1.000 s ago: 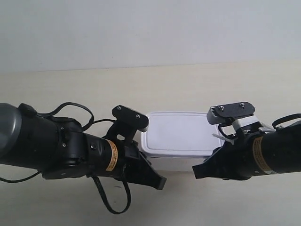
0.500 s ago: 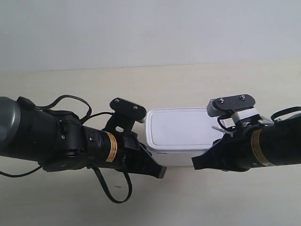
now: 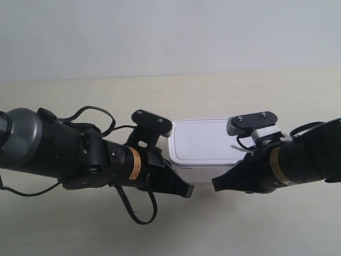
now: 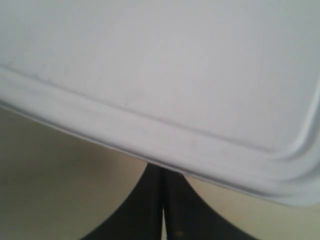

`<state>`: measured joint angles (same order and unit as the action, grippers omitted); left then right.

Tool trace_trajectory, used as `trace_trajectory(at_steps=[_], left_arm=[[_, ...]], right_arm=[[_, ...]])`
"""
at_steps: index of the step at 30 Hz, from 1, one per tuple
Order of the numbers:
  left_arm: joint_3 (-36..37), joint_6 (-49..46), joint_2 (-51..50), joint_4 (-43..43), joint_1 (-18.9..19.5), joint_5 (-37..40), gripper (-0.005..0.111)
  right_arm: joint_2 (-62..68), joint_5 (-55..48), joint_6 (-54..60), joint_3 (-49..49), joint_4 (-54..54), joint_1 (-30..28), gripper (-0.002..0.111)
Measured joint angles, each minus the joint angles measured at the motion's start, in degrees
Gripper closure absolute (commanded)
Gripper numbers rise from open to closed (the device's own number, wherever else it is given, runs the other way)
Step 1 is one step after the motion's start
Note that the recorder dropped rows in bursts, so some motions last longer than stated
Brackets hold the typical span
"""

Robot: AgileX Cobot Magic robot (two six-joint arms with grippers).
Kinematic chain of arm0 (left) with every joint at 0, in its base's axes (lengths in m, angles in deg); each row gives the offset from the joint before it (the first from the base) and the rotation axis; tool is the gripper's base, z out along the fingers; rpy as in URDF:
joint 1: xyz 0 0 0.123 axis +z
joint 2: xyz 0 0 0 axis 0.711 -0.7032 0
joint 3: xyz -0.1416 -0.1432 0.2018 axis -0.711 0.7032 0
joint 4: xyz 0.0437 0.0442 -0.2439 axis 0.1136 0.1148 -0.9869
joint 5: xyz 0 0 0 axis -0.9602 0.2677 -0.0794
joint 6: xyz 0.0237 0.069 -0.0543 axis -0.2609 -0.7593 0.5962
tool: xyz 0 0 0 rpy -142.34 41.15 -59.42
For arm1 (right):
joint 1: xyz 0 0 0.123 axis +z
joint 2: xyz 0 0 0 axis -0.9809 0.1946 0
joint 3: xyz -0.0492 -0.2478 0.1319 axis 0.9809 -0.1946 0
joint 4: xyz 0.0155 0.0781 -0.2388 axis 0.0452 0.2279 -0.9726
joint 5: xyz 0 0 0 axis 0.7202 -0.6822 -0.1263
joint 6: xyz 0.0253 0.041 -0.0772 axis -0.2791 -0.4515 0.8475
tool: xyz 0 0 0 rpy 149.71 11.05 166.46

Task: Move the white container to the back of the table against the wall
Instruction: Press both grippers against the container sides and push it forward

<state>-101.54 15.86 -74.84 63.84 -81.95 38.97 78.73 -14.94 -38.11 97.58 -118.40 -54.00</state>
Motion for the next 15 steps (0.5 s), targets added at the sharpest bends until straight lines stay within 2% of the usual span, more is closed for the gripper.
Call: trace_trajectory(at_steps=[15], left_arm=[[-3.23, 0.0, -1.36, 0.0, 1.57, 0.02, 0.107]], right_arm=[[2.16, -0.38, 0.0, 4.02, 0.53, 0.0, 0.108]])
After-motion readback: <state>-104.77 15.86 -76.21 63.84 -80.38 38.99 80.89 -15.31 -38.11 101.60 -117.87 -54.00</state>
